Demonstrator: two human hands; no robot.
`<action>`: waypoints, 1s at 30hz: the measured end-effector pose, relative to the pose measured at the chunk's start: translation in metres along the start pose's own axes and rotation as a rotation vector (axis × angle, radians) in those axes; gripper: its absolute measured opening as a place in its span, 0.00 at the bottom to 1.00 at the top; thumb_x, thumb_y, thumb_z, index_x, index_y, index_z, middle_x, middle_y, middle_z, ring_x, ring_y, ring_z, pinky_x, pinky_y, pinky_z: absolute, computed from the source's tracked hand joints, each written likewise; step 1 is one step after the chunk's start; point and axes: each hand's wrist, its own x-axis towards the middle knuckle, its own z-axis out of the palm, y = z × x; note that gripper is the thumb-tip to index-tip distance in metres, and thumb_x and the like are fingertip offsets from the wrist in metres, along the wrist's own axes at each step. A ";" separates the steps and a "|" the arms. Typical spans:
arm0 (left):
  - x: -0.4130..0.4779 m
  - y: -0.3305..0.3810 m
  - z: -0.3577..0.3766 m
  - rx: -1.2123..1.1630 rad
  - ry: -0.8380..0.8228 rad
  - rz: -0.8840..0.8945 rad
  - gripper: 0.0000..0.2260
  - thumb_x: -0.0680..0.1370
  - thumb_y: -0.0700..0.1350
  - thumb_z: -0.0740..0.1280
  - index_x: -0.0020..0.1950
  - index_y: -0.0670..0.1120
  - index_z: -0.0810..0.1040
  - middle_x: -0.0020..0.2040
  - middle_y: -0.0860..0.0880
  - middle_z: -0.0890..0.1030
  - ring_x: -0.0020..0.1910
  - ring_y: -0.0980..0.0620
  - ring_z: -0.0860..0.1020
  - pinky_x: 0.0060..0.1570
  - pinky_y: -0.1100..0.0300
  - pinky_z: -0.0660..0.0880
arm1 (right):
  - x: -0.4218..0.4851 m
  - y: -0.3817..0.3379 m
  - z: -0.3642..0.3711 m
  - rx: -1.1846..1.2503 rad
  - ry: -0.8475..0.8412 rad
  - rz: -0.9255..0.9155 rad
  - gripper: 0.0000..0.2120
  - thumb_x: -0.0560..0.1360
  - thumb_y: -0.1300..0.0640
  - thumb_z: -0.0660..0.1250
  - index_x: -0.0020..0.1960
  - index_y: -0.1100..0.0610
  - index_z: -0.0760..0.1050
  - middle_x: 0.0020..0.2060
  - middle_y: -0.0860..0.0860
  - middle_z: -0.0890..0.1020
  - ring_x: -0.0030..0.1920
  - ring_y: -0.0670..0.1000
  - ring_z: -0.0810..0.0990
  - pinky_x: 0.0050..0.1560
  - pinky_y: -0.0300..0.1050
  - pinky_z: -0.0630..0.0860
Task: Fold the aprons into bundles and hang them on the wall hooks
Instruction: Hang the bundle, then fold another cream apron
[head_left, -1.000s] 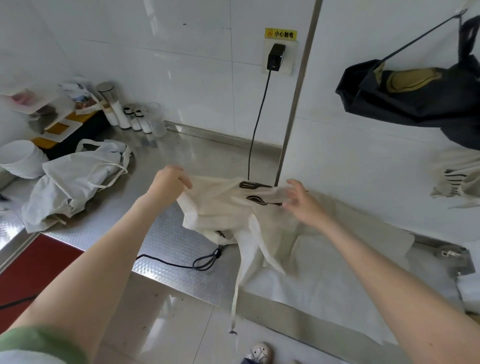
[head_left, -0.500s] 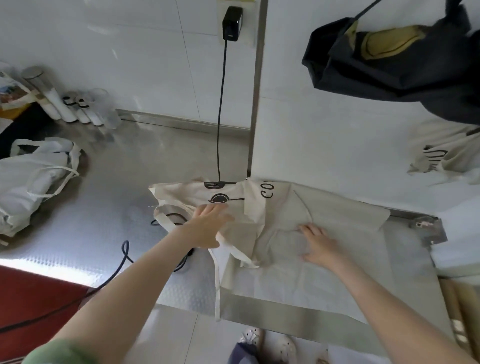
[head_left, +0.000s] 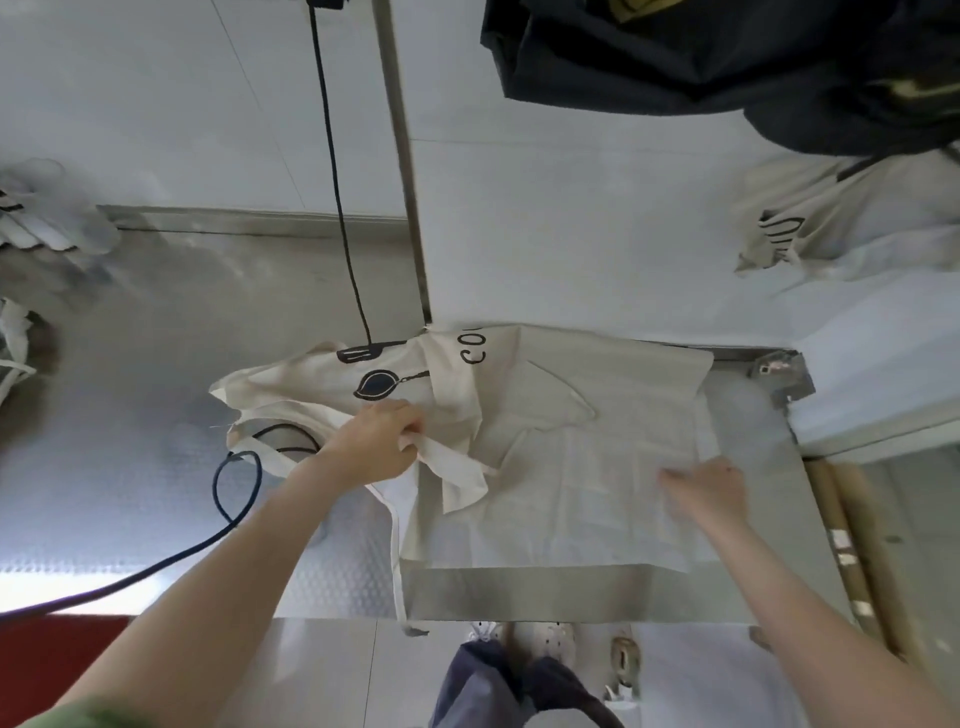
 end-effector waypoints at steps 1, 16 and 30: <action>0.001 0.003 0.003 -0.005 -0.014 -0.022 0.06 0.68 0.42 0.61 0.44 0.46 0.73 0.41 0.51 0.75 0.45 0.47 0.74 0.45 0.57 0.71 | 0.001 0.004 -0.003 0.043 -0.050 0.010 0.28 0.64 0.48 0.74 0.54 0.66 0.74 0.52 0.64 0.79 0.53 0.61 0.79 0.50 0.50 0.76; 0.009 0.019 -0.006 0.027 0.024 -0.044 0.06 0.75 0.36 0.62 0.44 0.48 0.70 0.38 0.49 0.77 0.39 0.46 0.75 0.40 0.57 0.70 | 0.013 0.044 -0.026 0.153 -0.222 -0.068 0.20 0.82 0.58 0.51 0.72 0.62 0.59 0.68 0.61 0.68 0.65 0.62 0.69 0.61 0.50 0.67; 0.037 0.075 0.028 0.036 -0.114 -0.117 0.14 0.81 0.48 0.61 0.66 0.53 0.74 0.66 0.50 0.73 0.66 0.48 0.70 0.64 0.55 0.64 | 0.029 0.059 -0.039 -0.008 -0.156 -0.177 0.12 0.80 0.57 0.59 0.48 0.65 0.75 0.62 0.62 0.71 0.60 0.63 0.71 0.55 0.50 0.68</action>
